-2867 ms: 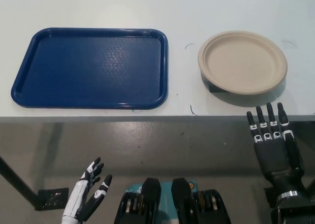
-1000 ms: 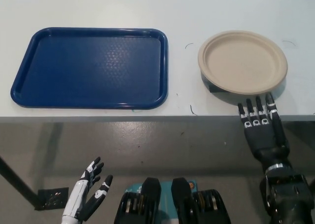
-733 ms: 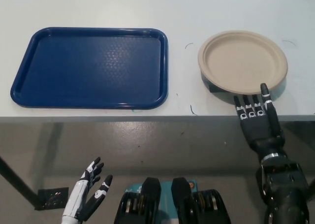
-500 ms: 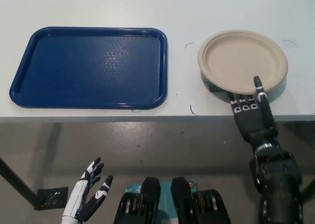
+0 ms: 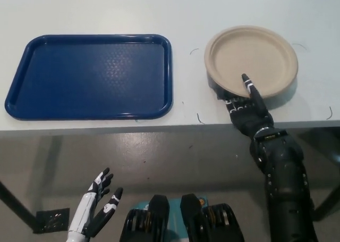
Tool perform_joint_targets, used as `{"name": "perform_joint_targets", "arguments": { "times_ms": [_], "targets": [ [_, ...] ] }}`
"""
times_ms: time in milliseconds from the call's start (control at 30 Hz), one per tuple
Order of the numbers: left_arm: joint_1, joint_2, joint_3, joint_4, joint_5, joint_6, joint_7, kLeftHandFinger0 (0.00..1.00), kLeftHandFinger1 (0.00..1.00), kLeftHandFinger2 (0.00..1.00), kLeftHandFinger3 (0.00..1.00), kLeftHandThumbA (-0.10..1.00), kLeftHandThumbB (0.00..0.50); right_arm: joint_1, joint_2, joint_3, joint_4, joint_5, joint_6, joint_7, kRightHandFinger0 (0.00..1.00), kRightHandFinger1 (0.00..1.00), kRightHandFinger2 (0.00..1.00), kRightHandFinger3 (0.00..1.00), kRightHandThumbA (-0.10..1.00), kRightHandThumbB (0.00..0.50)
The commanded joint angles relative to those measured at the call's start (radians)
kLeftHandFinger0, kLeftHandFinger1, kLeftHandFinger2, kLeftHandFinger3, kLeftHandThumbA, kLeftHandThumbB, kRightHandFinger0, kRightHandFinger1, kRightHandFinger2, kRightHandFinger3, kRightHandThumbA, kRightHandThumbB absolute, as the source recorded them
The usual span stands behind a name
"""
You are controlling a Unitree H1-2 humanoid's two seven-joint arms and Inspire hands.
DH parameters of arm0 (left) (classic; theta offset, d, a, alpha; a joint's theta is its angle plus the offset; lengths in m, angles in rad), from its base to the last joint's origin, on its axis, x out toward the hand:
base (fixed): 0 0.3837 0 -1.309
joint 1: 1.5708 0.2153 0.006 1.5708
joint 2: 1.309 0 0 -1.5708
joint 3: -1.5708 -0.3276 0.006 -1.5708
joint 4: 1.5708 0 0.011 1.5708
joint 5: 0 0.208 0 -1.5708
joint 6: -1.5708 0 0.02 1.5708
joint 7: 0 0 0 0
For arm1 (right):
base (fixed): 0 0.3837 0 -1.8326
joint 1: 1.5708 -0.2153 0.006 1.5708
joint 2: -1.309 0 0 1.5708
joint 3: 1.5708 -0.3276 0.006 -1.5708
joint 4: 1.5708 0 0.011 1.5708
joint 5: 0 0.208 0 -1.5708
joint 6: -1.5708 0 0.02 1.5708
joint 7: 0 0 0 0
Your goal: Use the right hand to pick up a plate from a leveled surface and place it into a tray on the left side
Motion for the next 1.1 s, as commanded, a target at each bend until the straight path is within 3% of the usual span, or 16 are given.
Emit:
{"name": "perform_joint_targets", "arguments": {
  "times_ms": [0, 167, 367, 433, 533, 767, 867, 1000, 1067],
  "targets": [
    [-0.006, 0.014, 0.006, -0.022, -0.002, -0.032, 0.002, 1.00, 1.00, 1.00, 1.00, 0.73, 0.185, -0.023, -0.005, -0.019, 0.004, -0.061, -0.011, -0.035, 0.00, 0.05, 0.51, 0.68, 0.63, 0.000],
    [0.002, 0.015, 0.005, -0.022, -0.001, -0.038, 0.002, 1.00, 1.00, 1.00, 1.00, 0.73, 0.171, 0.018, 0.018, -0.018, -0.061, -0.068, 0.006, -0.037, 0.00, 0.11, 0.56, 0.70, 0.64, 0.000],
    [0.024, 0.010, 0.006, -0.030, -0.006, -0.036, 0.001, 1.00, 1.00, 1.00, 1.00, 0.73, 0.161, 0.083, 0.044, 0.002, -0.165, -0.084, 0.038, -0.035, 0.00, 0.12, 0.55, 0.67, 0.70, 0.000],
    [0.018, 0.008, 0.011, -0.026, -0.024, -0.037, -0.003, 1.00, 1.00, 1.00, 1.00, 0.71, 0.172, 0.099, 0.057, 0.007, -0.212, -0.091, 0.040, -0.044, 0.00, 0.16, 0.57, 0.74, 0.72, 0.000],
    [0.019, 0.012, 0.011, -0.021, -0.022, -0.044, -0.003, 1.00, 1.00, 1.00, 1.00, 0.69, 0.158, 0.179, 0.090, 0.055, -0.396, -0.157, 0.026, -0.051, 0.00, 0.18, 0.56, 0.75, 0.64, 0.000],
    [0.005, 0.016, 0.011, -0.021, -0.015, -0.032, -0.004, 1.00, 1.00, 1.00, 1.00, 0.71, 0.156, 0.331, 0.131, 0.136, -0.813, -0.172, 0.082, -0.098, 0.00, 0.18, 0.53, 0.54, 0.66, 0.000],
    [0.012, 0.017, 0.007, -0.022, -0.010, -0.036, -0.004, 1.00, 1.00, 1.00, 1.00, 0.72, 0.152, 0.385, 0.126, 0.161, -0.931, -0.160, 0.102, -0.104, 0.00, 0.16, 0.50, 0.53, 0.70, 0.000],
    [0.022, 0.015, 0.007, -0.032, -0.015, -0.028, -0.007, 1.00, 1.00, 1.00, 1.00, 0.73, 0.151, 0.430, 0.114, 0.193, -1.021, -0.166, 0.110, -0.101, 0.00, 0.04, 0.39, 0.46, 0.69, 0.000],
    [0.023, 0.017, 0.005, -0.026, -0.015, -0.035, -0.009, 1.00, 1.00, 1.00, 1.00, 0.73, 0.153, 0.453, 0.112, 0.212, -1.072, -0.167, 0.109, -0.099, 0.00, 0.06, 0.42, 0.48, 0.71, 0.000]
  ]
}}
